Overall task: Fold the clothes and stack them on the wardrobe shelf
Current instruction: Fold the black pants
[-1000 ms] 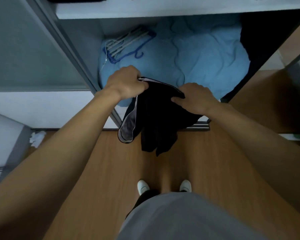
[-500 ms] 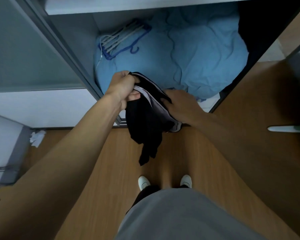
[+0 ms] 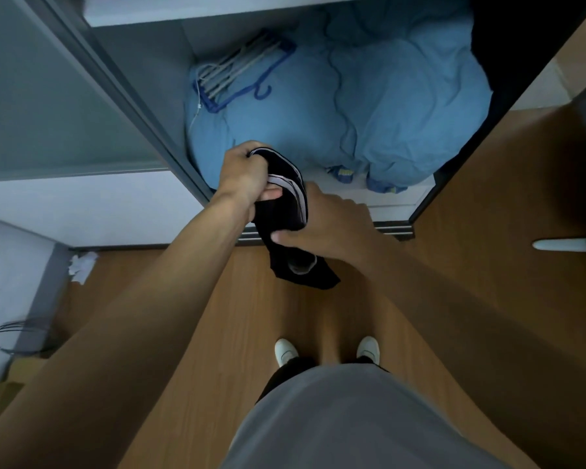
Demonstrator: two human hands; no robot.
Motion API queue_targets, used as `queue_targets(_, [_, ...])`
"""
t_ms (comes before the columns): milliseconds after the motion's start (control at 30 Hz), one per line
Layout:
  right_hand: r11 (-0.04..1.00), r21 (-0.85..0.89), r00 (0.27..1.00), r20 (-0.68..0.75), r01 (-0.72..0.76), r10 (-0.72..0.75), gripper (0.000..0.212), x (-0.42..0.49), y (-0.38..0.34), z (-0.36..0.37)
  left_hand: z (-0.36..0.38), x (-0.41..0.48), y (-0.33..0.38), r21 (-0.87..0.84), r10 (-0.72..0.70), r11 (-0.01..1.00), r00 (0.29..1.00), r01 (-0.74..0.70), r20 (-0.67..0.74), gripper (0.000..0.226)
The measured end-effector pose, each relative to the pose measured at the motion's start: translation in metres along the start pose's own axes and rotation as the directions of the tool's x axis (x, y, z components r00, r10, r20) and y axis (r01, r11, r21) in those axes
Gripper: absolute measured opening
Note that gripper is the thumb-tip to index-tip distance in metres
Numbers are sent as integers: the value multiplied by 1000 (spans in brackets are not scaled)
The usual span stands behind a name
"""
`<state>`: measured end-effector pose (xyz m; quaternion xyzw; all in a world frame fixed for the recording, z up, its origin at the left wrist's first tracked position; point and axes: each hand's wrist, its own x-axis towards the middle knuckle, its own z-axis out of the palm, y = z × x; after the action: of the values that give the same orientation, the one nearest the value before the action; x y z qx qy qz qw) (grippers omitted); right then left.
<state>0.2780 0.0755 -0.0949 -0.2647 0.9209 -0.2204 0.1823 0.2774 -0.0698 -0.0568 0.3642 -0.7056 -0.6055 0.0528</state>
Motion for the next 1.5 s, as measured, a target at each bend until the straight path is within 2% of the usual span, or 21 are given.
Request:
queue_targets(133, [994,-100,998,-49,-48,44,23,2,23,-6,-10,4,0,52,0,999,999,-3,53,38])
queue_targets(233, [998,-59,997,-74,-32,28,23,6,39,-26,-27,9,-3,263,47,961,989,-82,137,32])
queue_targets(300, [998,-58,996,-87,-23,18,9,9,47,-37,-38,13,-4,333,22,940,988,-72,152,25])
queue_targets(333, [998,-51,995,-97,-25,20,13,10,50,-42,-42,13,-5,343,-8,938,984,-55,178,21])
queue_targets(367, [1000,-3,994,-108,-25,25,20,10,53,-47,-48,14,-5,341,-38,939,974,-42,225,17])
queue_targets(433, [965,261,990,-136,-9,46,24,10,54,-60,-63,16,-7,264,-53,963,929,-49,365,9])
queue_targets(533, [796,605,976,-185,19,117,35,5,53,-76,-82,18,-15,139,26,982,820,-129,572,24])
queue_targets(600, [739,673,974,-187,34,126,33,3,46,-81,-75,20,-24,210,86,952,851,-223,517,45])
queue_targets(633, [741,670,978,-176,35,113,31,3,42,-82,-66,21,-27,203,131,948,883,-244,451,46])
queue_targets(733, [777,629,988,-139,31,74,27,1,31,-84,-39,20,-33,2,256,964,926,-266,277,27])
queue_targets(800, [749,661,985,-150,34,87,30,-3,35,-90,-34,25,-36,-113,317,948,911,-298,265,17])
queue_targets(867, [652,757,978,-165,41,131,28,-8,48,-96,-34,26,-36,-243,368,922,880,-302,302,14])
queue_targets(1000, [418,904,992,39,-88,124,17,-20,60,-89,-29,19,-29,-423,373,883,853,-205,366,26])
queue_targets(1100, [347,936,994,29,-65,110,25,-23,58,-81,-28,16,-32,-397,289,915,808,-75,513,49])
queue_targets(1167, [349,935,993,18,-57,114,32,-25,55,-79,-29,13,-41,-246,240,962,783,-115,574,63])
queue_targets(1267, [445,891,992,49,-94,112,25,-27,56,-84,-22,9,-47,-81,228,973,832,-217,505,48])
queue_targets(1300, [448,888,993,54,-98,108,20,-27,58,-89,-19,7,-45,-93,237,971,850,-219,470,40])
queue_targets(1367, [367,926,992,47,-86,113,12,-25,64,-98,-14,5,-34,-184,285,956,870,-228,402,26])
queue_targets(1433, [285,953,989,65,-100,131,30,-24,69,-97,-9,5,-20,-296,317,931,878,-215,359,22])
queue_targets(1467, [285,948,983,103,-144,153,42,-24,68,-91,-8,6,-13,-332,305,925,883,-186,356,26])
queue_targets(1500, [297,938,979,134,-176,156,41,-24,67,-83,-8,8,-7,-341,276,928,891,-150,360,34])
